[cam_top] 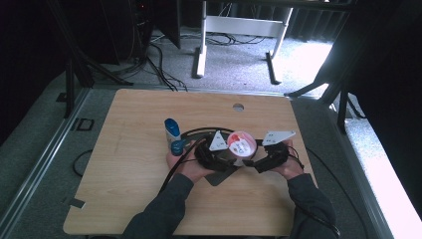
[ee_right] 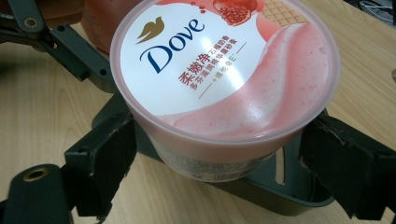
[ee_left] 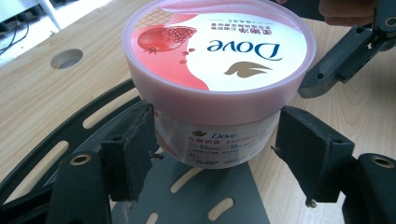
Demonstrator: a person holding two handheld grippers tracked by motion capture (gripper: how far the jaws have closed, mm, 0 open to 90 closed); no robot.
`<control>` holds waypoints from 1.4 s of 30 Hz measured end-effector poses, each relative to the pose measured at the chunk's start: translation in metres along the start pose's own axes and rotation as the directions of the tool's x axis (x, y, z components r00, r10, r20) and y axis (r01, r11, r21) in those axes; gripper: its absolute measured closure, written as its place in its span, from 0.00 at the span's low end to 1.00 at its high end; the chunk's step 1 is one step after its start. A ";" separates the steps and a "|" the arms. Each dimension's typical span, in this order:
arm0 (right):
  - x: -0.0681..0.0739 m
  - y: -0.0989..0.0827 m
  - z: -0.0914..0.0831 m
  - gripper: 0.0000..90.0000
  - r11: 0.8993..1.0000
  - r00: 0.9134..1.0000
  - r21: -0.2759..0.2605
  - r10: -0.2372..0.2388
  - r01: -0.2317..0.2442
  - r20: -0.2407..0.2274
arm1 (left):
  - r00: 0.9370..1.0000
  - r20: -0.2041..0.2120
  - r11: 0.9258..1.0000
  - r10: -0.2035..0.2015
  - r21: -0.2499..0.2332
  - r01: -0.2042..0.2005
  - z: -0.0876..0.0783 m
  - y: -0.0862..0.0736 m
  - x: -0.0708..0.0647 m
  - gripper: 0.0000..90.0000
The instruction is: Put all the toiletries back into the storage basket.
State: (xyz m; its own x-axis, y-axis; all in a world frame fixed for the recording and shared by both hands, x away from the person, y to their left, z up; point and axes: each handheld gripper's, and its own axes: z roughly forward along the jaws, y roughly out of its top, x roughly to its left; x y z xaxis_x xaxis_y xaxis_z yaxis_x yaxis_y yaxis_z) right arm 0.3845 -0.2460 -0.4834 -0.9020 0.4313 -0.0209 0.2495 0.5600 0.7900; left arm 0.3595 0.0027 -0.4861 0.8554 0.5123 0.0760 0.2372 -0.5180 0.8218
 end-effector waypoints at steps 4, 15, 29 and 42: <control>-0.004 -0.001 0.002 0.13 1.000 1.000 0.006 0.002 -0.002 0.007 | 1.000 -0.003 1.000 -0.013 0.005 0.013 0.005 -0.001 0.002 0.33; -0.014 -0.002 0.005 0.13 1.000 1.000 0.015 0.017 -0.017 0.012 | 0.999 -0.026 0.999 -0.047 -0.007 0.047 0.015 0.000 0.004 0.33; -0.029 -0.003 0.012 0.15 0.999 0.999 0.043 0.033 -0.033 0.005 | 0.994 -0.054 0.995 -0.096 -0.005 0.096 0.028 -0.001 0.009 0.33; -0.038 -0.004 0.018 0.16 0.996 0.999 0.080 0.044 -0.045 0.020 | 0.991 -0.076 0.994 -0.113 0.001 0.114 0.040 -0.003 0.011 0.33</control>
State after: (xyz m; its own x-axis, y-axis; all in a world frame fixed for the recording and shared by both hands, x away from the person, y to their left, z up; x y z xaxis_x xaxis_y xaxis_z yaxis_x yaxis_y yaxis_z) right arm 0.4237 -0.2522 -0.4967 -0.8828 0.4698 0.0011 0.3176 0.5950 0.7383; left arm 0.3870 -0.0176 -0.5106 0.7858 0.6180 0.0248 0.3337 -0.4574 0.8243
